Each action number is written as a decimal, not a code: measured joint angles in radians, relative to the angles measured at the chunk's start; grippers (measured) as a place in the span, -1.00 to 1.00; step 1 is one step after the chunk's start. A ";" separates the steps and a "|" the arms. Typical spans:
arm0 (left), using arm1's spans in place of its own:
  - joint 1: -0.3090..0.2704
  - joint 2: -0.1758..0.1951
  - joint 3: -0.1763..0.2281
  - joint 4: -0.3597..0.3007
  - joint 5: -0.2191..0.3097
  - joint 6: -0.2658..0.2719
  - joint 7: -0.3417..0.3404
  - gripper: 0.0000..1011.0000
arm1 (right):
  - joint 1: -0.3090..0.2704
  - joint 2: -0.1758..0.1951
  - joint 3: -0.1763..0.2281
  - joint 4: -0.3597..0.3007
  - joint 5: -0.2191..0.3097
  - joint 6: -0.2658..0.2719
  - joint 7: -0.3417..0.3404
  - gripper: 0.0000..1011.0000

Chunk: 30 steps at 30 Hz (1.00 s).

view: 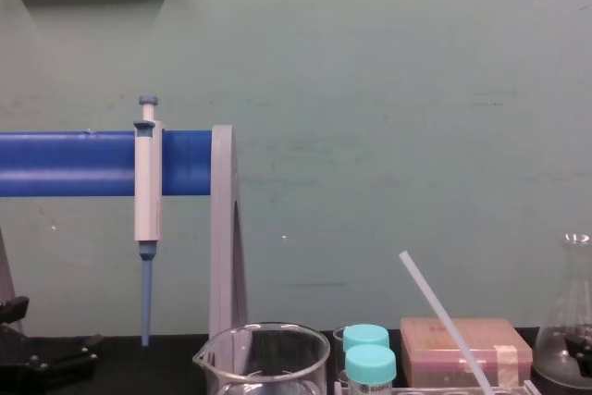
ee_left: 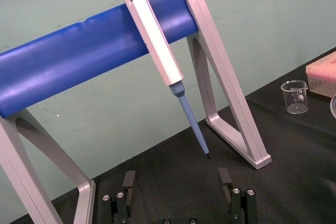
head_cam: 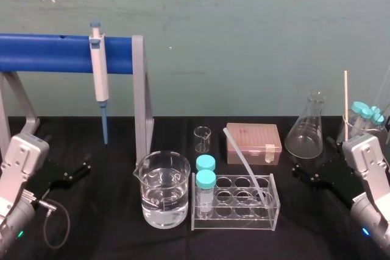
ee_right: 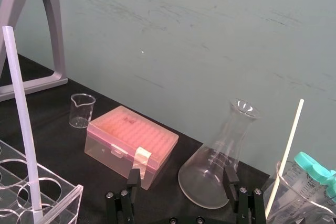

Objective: Pick up the stirring rod with one hand, then place it down.

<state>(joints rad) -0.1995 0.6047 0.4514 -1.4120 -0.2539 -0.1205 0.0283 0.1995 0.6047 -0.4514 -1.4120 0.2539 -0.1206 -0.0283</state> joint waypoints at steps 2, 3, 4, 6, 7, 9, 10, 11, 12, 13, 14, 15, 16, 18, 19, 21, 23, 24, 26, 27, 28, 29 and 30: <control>0.000 0.000 0.000 0.000 0.000 0.000 0.000 0.98 | 0.000 0.000 0.000 0.000 0.000 0.000 0.000 0.98; 0.000 0.000 0.000 0.000 0.000 0.000 0.000 0.98 | 0.000 0.000 0.000 0.000 0.000 0.000 0.000 0.98; 0.000 0.000 0.000 0.000 0.000 0.000 0.000 0.98 | 0.000 0.000 0.000 0.000 0.000 0.000 0.000 0.98; 0.000 0.000 0.000 0.000 0.000 0.000 0.000 0.98 | 0.000 0.000 0.000 0.000 0.000 0.000 0.000 0.98; 0.000 0.000 0.000 0.000 0.000 0.000 0.000 0.98 | 0.000 0.000 0.000 0.000 0.000 0.000 0.000 0.98; 0.000 0.000 0.000 0.000 0.000 0.000 0.000 0.98 | 0.000 0.000 0.000 0.000 0.000 0.000 0.000 0.98; 0.000 0.000 0.000 0.000 0.000 0.000 0.000 0.98 | 0.000 0.000 0.000 0.000 0.000 0.000 0.000 0.98; 0.000 0.000 0.000 0.000 0.000 0.000 0.000 0.98 | 0.000 0.000 0.000 0.000 0.000 0.000 0.000 0.98; 0.000 0.000 0.000 0.000 0.000 0.000 0.000 0.98 | 0.000 0.000 0.000 0.000 0.000 0.000 0.000 0.98; 0.000 0.000 0.000 0.000 0.000 0.000 0.000 0.98 | 0.000 0.000 0.000 0.000 0.000 0.000 0.000 0.98; 0.000 0.000 0.000 0.000 0.000 0.000 0.000 0.98 | 0.000 0.000 0.000 0.000 0.000 0.000 0.000 0.98; 0.000 0.000 0.000 0.000 0.000 0.000 0.000 0.98 | 0.000 0.000 0.000 0.000 0.000 0.000 0.000 0.98; 0.000 0.000 0.000 0.000 0.000 0.000 0.000 0.98 | 0.000 0.000 0.000 0.000 0.000 0.000 0.000 0.98; 0.000 0.000 0.000 0.000 0.000 0.000 0.000 0.98 | 0.000 0.000 0.000 0.000 0.000 0.000 0.000 0.98; 0.000 0.000 0.000 0.000 0.000 0.000 0.000 0.98 | 0.000 0.000 0.000 0.000 0.000 0.000 0.000 0.98; 0.000 0.000 0.000 0.000 0.000 0.000 0.000 0.98 | 0.000 0.000 0.000 0.000 0.000 0.000 0.000 0.98; 0.000 0.000 0.000 0.000 0.000 0.000 0.000 0.98 | 0.000 0.000 0.000 0.000 0.000 0.000 0.000 0.98; 0.000 0.000 0.000 0.000 0.000 0.000 0.000 0.98 | 0.000 0.000 0.000 0.000 0.000 0.000 0.000 0.98; 0.000 0.000 0.000 0.000 0.000 0.000 0.000 0.98 | 0.000 0.000 0.000 0.000 0.000 0.000 0.000 0.98; 0.000 0.000 0.000 0.000 0.000 0.000 0.000 0.98 | 0.000 0.000 0.000 0.000 0.000 0.000 0.000 0.98; 0.000 0.000 0.000 0.000 0.000 0.000 0.000 0.98 | 0.000 0.000 0.000 0.000 0.000 0.000 0.000 0.98; 0.000 0.000 0.000 0.000 0.000 0.000 0.000 0.98 | 0.000 0.000 0.000 0.000 0.000 0.000 0.000 0.98; 0.000 0.000 0.000 0.000 0.000 0.000 0.000 0.98 | 0.000 0.000 0.000 0.000 0.000 0.000 0.000 0.98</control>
<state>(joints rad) -0.1996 0.6047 0.4514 -1.4120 -0.2539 -0.1205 0.0283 0.1995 0.6047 -0.4514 -1.4119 0.2539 -0.1205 -0.0283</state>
